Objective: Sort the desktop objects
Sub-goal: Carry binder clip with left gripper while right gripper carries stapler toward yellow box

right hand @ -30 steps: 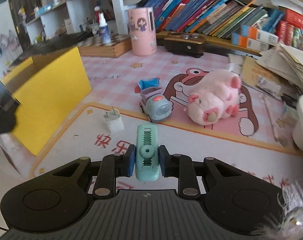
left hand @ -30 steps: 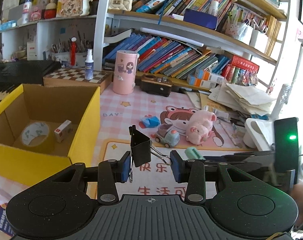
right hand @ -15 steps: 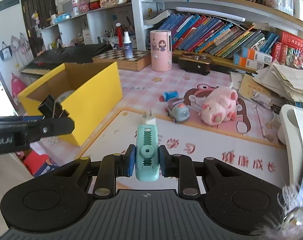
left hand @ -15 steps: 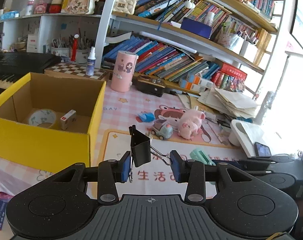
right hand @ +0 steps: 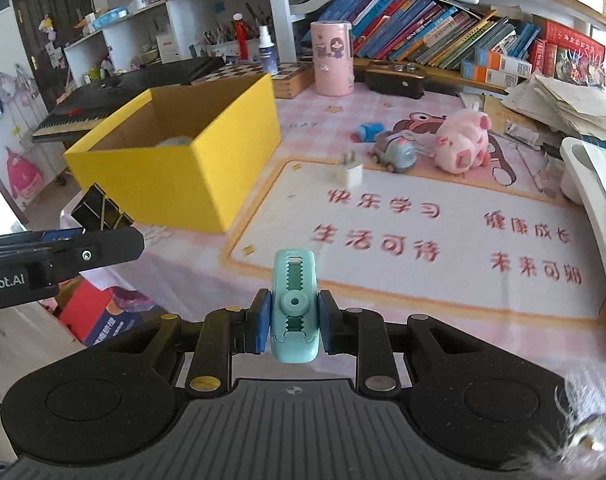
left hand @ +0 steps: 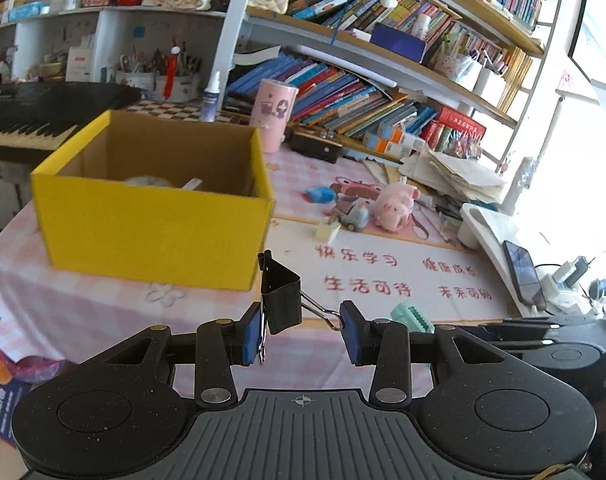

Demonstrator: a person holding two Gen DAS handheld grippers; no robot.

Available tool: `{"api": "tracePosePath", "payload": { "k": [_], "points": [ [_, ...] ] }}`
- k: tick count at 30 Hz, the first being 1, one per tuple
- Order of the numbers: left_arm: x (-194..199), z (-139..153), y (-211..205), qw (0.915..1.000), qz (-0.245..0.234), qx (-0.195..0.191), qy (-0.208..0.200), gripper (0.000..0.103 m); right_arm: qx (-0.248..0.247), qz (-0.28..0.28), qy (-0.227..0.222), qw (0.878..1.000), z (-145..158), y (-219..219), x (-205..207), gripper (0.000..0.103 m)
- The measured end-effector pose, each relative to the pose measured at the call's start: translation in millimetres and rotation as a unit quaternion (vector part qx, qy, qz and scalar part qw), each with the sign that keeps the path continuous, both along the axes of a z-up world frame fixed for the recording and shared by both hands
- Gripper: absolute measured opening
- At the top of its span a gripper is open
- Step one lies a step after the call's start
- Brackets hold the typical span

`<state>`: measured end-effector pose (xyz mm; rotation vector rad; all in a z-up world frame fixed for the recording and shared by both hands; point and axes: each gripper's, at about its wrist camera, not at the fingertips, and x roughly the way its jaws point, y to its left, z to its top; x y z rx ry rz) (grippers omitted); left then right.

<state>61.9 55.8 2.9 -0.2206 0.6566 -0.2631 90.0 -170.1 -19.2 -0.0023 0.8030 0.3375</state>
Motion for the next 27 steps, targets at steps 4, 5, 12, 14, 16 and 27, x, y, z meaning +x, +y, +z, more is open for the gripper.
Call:
{"api": "tracePosePath", "payload": {
  "k": [4, 5, 12, 14, 16, 27],
  "points": [
    [-14, 0, 20, 0.9999, -0.009, 0.003, -0.006, 0.040, -0.002, -0.008, -0.003, 1.000, 0, 22, -22, 0.023],
    [-19, 0, 25, 0.9999, -0.011, 0.003, -0.008, 0.040, -0.002, -0.009, -0.004, 1.000, -1, 27, -26, 0.023],
    [-43, 0, 59, 0.9999, 0.000, 0.003, -0.013, 0.039, -0.002, 0.002, -0.007, 1.000, -1, 67, -52, 0.023],
    [-50, 1, 70, 0.9999, 0.010, 0.003, -0.014, 0.040, -0.002, 0.011, -0.008, 1.000, -1, 78, -55, 0.023],
    [-57, 1, 81, 0.9997, 0.021, 0.002, -0.016, 0.040, -0.002, 0.022, -0.010, 1.000, 0, 91, -59, 0.023],
    [-81, 5, 128, 0.9966, 0.076, 0.000, -0.032, 0.040, -0.009, 0.087, -0.029, 0.996, 8, 153, -61, 0.023]
  ]
}}
